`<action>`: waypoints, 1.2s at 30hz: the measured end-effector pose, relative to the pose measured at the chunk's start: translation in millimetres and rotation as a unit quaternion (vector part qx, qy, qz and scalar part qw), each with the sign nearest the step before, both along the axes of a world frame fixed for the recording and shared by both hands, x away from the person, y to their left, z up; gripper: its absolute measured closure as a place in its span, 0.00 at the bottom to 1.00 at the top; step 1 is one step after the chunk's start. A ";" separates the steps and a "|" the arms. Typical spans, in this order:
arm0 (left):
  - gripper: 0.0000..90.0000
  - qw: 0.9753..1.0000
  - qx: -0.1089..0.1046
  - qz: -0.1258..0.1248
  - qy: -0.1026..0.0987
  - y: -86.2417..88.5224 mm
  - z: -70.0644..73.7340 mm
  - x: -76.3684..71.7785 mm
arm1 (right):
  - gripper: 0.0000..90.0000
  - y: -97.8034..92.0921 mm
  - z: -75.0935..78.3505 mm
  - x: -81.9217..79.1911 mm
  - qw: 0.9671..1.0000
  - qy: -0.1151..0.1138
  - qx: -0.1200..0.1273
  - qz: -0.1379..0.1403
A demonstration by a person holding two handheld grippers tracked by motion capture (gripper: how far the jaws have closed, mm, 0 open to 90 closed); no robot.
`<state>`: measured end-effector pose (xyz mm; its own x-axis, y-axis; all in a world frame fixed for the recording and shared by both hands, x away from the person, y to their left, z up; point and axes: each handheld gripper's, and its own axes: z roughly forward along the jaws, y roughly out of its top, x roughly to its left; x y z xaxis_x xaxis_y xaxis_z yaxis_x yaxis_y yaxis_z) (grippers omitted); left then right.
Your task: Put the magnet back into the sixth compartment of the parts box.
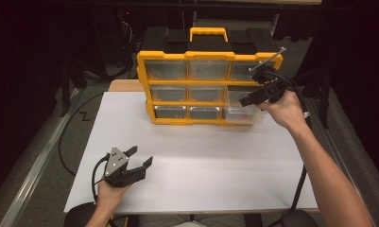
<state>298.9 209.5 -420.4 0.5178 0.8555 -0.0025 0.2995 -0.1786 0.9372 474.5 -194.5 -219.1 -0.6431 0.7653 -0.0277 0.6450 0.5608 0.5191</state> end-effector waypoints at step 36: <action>0.35 1.000 0.001 0.001 -0.001 0.6 0.2 0.2 | 0.65 -2.4 2.7 -43.1 0.998 -0.015 0.029 0.059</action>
<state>299.1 210.1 -420.2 0.5152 0.8571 0.0010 0.2983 -0.1804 0.9373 431.4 -196.9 -216.3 -0.7286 0.6849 -0.0055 0.5600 0.6003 0.5710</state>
